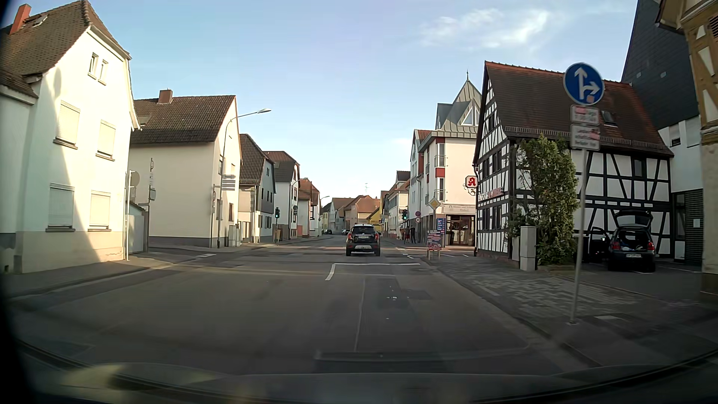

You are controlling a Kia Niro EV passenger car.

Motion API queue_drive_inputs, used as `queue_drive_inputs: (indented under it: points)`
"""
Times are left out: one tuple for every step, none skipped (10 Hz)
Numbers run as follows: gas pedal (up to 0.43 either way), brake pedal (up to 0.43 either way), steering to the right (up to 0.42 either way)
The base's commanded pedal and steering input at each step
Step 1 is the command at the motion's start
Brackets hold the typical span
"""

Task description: Follow the waypoints while adhering to traffic rules and regulations

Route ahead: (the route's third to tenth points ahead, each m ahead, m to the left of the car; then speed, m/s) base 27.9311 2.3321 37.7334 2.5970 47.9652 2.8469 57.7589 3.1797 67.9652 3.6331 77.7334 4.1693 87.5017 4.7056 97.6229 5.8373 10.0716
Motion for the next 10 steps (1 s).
queue_drive_inputs:
  points:
    - [0.0,0.03,-0.008]
    - [0.0,0.03,-0.007]
    - [0.0,0.03,-0.008]
    - [0.0,0.03,-0.009]
    - [0.0,0.03,-0.009]
    - [0.0,0.03,-0.009]
    - [0.0,0.03,-0.009]
    - [0.0,0.03,-0.009]
    - [0.0,0.03,-0.009]
    - [0.0,0.03,-0.009]
